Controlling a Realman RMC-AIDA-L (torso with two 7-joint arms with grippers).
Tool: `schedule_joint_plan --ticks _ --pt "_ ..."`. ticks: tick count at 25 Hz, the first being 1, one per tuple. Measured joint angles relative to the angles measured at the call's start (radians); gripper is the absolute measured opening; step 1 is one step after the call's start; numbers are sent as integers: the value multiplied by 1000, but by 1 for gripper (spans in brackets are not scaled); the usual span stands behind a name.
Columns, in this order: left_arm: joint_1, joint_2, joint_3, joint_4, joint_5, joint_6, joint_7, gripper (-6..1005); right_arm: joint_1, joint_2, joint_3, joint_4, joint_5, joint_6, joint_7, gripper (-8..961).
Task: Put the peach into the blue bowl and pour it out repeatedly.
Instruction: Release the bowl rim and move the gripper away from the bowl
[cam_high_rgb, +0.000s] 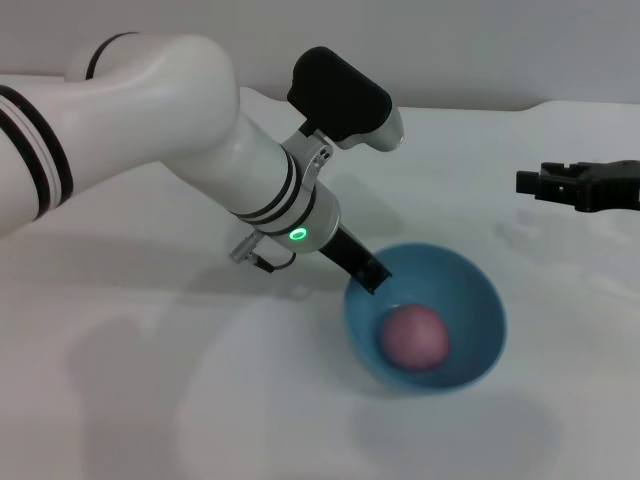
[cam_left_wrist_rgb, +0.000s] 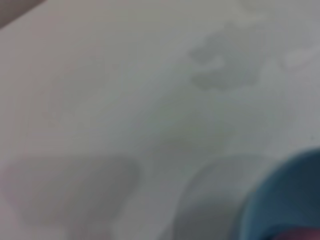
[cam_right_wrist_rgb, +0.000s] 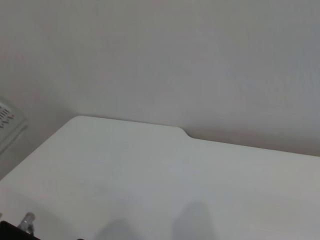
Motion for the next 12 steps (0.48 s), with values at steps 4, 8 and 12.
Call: schedule_joint_plan --ticks 4,8,12 --pt "2 2 0 7 1 -5 2 32 1 -2 9 19 12 10 0 486" --pt "-2 4 0 9 1 -5 5 183 1 -3 10 20 15 15 0 486" --pt "-4 7 -12 9 1 -4 6 357 5 -3 10 20 15 22 -1 486"
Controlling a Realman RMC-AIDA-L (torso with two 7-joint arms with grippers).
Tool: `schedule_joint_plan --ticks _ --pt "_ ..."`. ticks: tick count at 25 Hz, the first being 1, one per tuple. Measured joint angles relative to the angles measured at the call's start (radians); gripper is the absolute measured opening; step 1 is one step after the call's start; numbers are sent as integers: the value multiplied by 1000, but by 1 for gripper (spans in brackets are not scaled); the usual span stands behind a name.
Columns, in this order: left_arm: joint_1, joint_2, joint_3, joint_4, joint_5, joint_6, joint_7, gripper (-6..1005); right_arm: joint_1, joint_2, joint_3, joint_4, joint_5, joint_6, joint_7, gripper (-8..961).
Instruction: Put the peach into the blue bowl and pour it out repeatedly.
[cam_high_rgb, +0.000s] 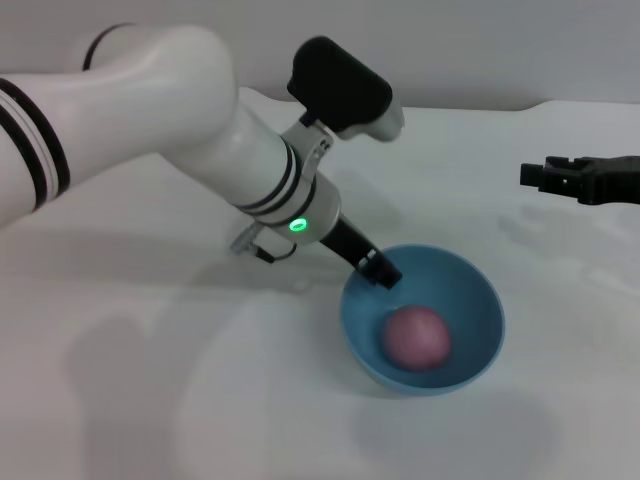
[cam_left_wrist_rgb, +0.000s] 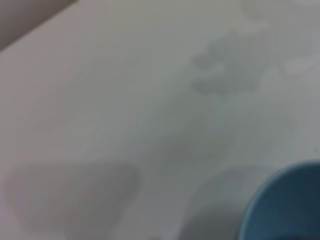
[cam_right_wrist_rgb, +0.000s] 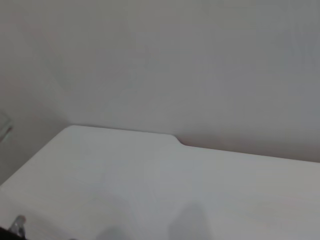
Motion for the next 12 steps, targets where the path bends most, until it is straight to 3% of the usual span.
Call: schedule_joint_plan --ticks 4,12 --pt "10 1 -110 16 22 6 7 541 1 1 0 2 2 9 0 486" --pt "90 0 -419 48 -3 -5 164 634 -16 0 0 63 158 79 -68 486"
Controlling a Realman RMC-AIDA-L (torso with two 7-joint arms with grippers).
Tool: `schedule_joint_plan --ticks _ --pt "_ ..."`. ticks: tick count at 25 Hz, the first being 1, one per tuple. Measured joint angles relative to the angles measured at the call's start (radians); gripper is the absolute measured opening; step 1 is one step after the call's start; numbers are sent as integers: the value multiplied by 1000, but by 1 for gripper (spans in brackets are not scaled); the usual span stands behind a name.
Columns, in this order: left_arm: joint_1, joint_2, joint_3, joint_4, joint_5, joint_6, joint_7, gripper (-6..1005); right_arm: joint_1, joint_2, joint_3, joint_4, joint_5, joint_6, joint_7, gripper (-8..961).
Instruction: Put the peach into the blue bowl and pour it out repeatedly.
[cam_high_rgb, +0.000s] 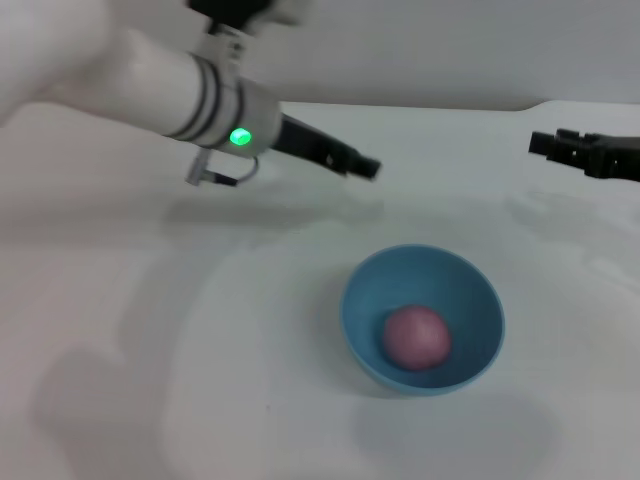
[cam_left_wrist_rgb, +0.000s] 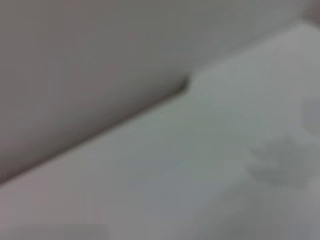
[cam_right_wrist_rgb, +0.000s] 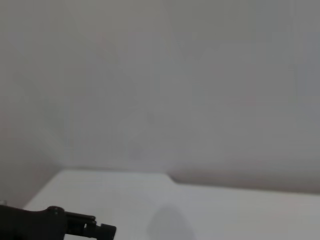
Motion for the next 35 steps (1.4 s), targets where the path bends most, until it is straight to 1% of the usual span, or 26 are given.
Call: schedule_joint_plan --ticks 1,2,3,5,6,7,8,9,10,11,13,14,16,19,22,23,25,27,31,32,35 --pt "16 -1 -34 6 -25 -8 25 645 -1 0 0 15 27 7 -21 486" --pt "45 -1 -78 12 -85 -26 70 657 -2 -1 3 41 65 16 -46 486" --pt "62 -1 -102 14 -128 -38 100 668 0 -2 7 58 86 22 -59 486" --pt "129 -1 -167 6 -338 -70 239 680 9 -3 25 101 127 31 -93 486" --pt "152 -1 -188 -4 -425 -74 302 680 14 -3 35 121 143 32 -110 486" --pt "181 0 -221 -30 -568 -65 404 679 19 -3 50 143 160 33 -133 486" --pt "203 1 -251 -58 -681 -46 493 679 23 -3 64 165 181 33 -157 486" --pt "222 1 -283 -90 -786 -19 562 679 27 -2 90 209 240 33 -200 486" --pt "237 1 -323 -129 -891 19 633 677 27 -2 90 209 240 33 -200 486" --pt "250 1 -360 -164 -971 50 688 675 27 -1 100 233 278 33 -224 486" --pt "264 1 -462 -273 -1106 136 802 675 27 -2 122 293 384 33 -297 486" --pt "266 1 -500 -316 -1145 167 839 675 26 -2 135 327 441 31 -338 486" --pt "270 1 -608 -428 -1231 255 933 675 21 -1 162 387 562 26 -427 486" --pt "278 -3 -738 -546 -1310 346 1097 674 14 1 191 493 767 22 -559 486" --pt "286 -7 -835 -636 -1357 402 1270 674 9 1 194 593 970 21 -683 486" --pt "287 -8 -872 -670 -1368 423 1357 674 8 1 194 618 1025 20 -740 486" --pt "286 -9 -911 -718 -1375 447 1532 674 3 5 195 657 1092 7 -850 486" --pt "283 -10 -919 -756 -1373 457 1742 674 -1 9 195 702 1138 -45 -953 486" --pt "274 -11 -901 -833 -1357 447 2207 675 16 15 195 821 1205 -182 -1295 486" --pt "271 -11 -890 -855 -1353 446 2325 675 24 16 195 845 1209 -203 -1388 486" --pt "269 -13 -866 -903 -1338 446 2603 675 45 17 200 903 1213 -232 -1613 486"
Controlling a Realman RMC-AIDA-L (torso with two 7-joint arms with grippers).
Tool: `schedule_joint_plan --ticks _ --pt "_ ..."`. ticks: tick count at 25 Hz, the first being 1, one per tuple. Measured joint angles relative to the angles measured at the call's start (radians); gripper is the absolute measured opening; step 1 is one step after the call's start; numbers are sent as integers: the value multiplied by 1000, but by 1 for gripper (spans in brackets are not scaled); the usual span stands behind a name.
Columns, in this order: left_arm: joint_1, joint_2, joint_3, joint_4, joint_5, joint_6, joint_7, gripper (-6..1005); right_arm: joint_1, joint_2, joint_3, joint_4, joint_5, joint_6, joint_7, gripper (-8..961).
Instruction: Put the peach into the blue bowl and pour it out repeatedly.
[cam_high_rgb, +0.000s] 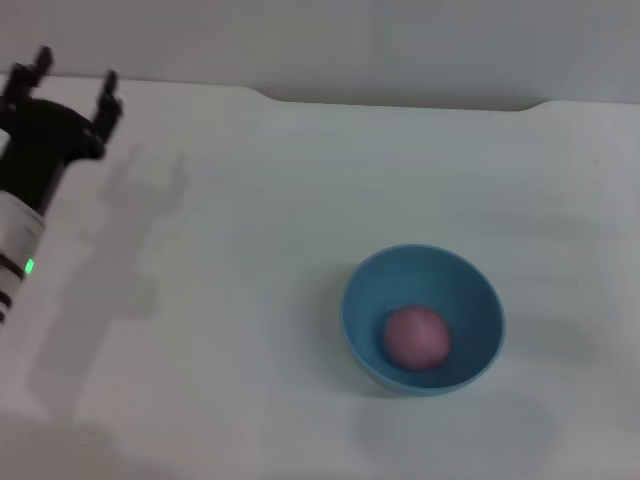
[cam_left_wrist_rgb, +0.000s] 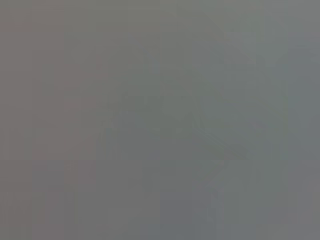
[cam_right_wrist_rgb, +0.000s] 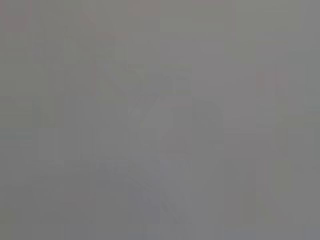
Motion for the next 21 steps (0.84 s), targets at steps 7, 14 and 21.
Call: schedule_joint_plan --ticks 7,14,21 --pt "6 -1 -14 -47 7 16 -17 676 18 0 24 43 -6 2 -145 486" --pt "-1 -1 -15 -56 4 -13 -135 675 17 -1 20 46 -9 19 -148 486" --pt "-1 -1 -15 -56 5 -18 -150 676 22 -3 19 45 -9 53 -145 486"
